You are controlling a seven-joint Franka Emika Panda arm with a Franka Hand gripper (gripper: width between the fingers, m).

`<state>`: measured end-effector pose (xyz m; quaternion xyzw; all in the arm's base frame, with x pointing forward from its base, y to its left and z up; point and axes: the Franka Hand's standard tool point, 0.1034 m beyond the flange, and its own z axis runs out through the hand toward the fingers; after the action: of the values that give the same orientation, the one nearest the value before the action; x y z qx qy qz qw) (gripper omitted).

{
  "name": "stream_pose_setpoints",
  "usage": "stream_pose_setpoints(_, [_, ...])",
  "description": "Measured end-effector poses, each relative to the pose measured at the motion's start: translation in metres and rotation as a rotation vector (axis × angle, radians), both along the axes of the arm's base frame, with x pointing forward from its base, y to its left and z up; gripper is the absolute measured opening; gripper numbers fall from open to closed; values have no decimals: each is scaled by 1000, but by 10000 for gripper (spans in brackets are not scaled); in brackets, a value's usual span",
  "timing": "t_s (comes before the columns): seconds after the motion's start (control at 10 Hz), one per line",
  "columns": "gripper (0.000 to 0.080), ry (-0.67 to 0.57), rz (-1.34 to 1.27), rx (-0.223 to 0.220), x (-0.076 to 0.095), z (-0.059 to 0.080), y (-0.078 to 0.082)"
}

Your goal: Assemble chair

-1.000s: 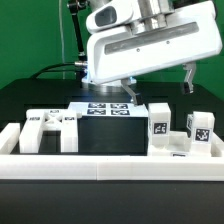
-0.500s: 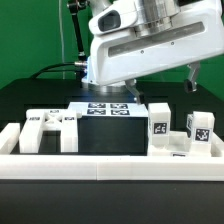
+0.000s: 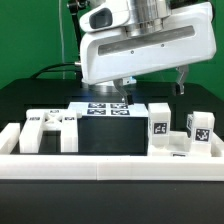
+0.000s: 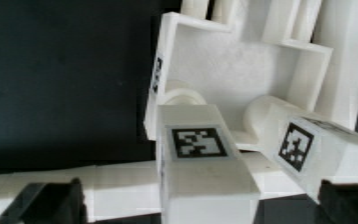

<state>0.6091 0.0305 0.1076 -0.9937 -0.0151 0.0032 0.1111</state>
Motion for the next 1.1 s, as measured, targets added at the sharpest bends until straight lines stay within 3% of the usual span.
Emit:
stream_pose_setpoints(0.3, [649,23,-61,-13,1,-4,1])
stream_pose_setpoints(0.5, [649,15,-70,-16,12,-6,3])
stream_pose_setpoints(1.1, [649,-16,-29,-18,13,-21,9])
